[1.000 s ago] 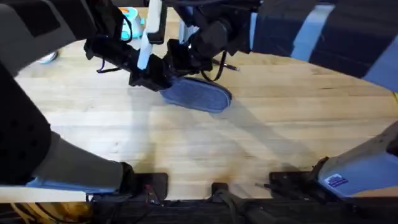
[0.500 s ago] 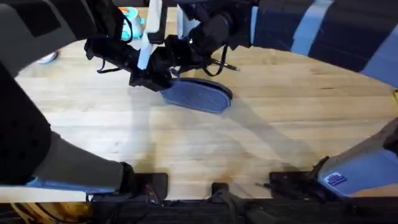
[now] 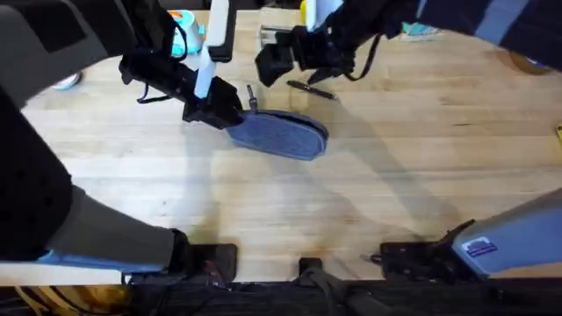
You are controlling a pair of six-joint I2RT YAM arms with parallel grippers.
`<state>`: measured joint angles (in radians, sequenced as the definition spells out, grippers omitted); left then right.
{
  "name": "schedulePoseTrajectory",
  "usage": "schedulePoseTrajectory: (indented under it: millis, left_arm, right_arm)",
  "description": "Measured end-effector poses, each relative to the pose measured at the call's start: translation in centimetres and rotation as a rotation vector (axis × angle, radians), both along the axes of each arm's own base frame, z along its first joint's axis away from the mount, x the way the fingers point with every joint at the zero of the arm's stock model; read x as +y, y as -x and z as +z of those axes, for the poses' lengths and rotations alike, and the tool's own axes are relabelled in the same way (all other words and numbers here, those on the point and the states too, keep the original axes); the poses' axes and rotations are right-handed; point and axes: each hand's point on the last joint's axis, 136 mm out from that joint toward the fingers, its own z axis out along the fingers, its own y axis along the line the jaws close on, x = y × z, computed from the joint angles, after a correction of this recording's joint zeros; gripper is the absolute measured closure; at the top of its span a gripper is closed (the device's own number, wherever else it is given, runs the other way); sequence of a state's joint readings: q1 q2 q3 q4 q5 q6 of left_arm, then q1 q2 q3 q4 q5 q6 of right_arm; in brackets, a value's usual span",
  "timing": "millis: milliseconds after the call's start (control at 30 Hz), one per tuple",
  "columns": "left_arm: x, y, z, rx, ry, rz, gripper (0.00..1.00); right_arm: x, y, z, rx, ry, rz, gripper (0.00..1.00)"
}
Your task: Unzip the bag, pick up the pens from the table one at a time and place them inside, then zip the bag closed.
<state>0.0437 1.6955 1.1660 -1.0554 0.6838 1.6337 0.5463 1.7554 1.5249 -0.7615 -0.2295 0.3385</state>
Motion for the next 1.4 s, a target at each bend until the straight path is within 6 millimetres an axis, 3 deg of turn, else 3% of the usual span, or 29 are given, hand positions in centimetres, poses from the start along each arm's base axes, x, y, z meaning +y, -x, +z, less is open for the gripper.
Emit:
schedulePoseTrajectory:
  millis: [33,100,167,200,233,400,633,667,700,833,867,933,1067,1200,1233,1267,1400]
  left_arm:
    - [0.0,0.0,0.0,0.0,0.0,0.0,0.949]
    - [0.0,0.0,0.0,-0.001,0.002,0.001,0.771]
    - [0.0,0.0,0.0,-0.002,0.003,0.0,0.449]
    - [0.0,-0.2,0.0,-0.007,0.004,0.003,0.044]
    - [0.0,-0.2,0.0,-0.009,0.004,0.002,0.008]
    - [-0.1,-0.2,0.1,-0.009,0.005,0.002,0.008]
    - [1.4,1.2,3.3,0.036,0.057,0.083,0.007]
    - [1.9,1.4,3.9,0.03,0.059,0.1,0.007]
    - [2.3,1.6,4.8,0.022,0.061,0.121,0.007]
    - [3.8,2.6,7.5,-0.034,0.061,0.173,0.007]
    - [4.0,3.0,8.0,-0.042,0.06,0.173,0.007]
    - [4.2,3.9,8.9,-0.065,0.059,0.165,0.008]
    - [4.7,5.1,10.5,-0.14,0.053,0.155,0.008]
    - [4.9,5.1,10.6,-0.146,0.056,0.155,0.007]
    - [4.8,5.1,10.6,-0.146,0.058,0.155,0.008]
    - [4.7,5.2,10.6,-0.143,0.068,0.153,0.008]
    - [4.4,5.4,10.7,-0.126,0.087,0.155,0.008]
  right_arm:
    - [-0.6,-0.2,0.2,-0.01,0.008,0.008,0.005]
    - [-1.4,-0.3,0.5,-0.029,0.025,0.031,0.005]
    - [-1.9,-0.3,0.7,-0.052,0.046,0.065,0.005]
    - [-2.3,-0.3,0.8,-0.089,0.078,0.118,0.005]
    - [-2.3,-0.3,0.8,-0.111,0.093,0.154,0.004]
    - [-2.5,-0.1,1.1,-0.126,0.102,0.182,0.004]
    - [-3.1,1.0,6.0,-0.26,0.09,0.248,0.005]
    - [-3.3,1.3,6.8,-0.279,0.089,0.257,0.046]
    - [-3.4,1.7,7.5,-0.295,0.086,0.269,0.161]
    - [-3.3,3.1,8.8,-0.329,0.077,0.364,0.731]
    - [-3.2,3.6,8.7,-0.327,0.08,0.398,0.87]
    - [-3.1,4.7,8.0,-0.302,0.096,0.469,0.964]
    - [-1.9,6.6,6.5,-0.279,0.119,0.621,0.972]
    - [-0.8,6.6,5.2,-0.277,0.127,0.688,0.972]
    - [-0.5,6.6,4.5,-0.269,0.131,0.703,0.972]
    - [0.4,7.1,2.1,-0.216,0.147,0.75,0.971]
    - [1.7,7.7,-1.1,-0.146,0.166,0.806,0.971]
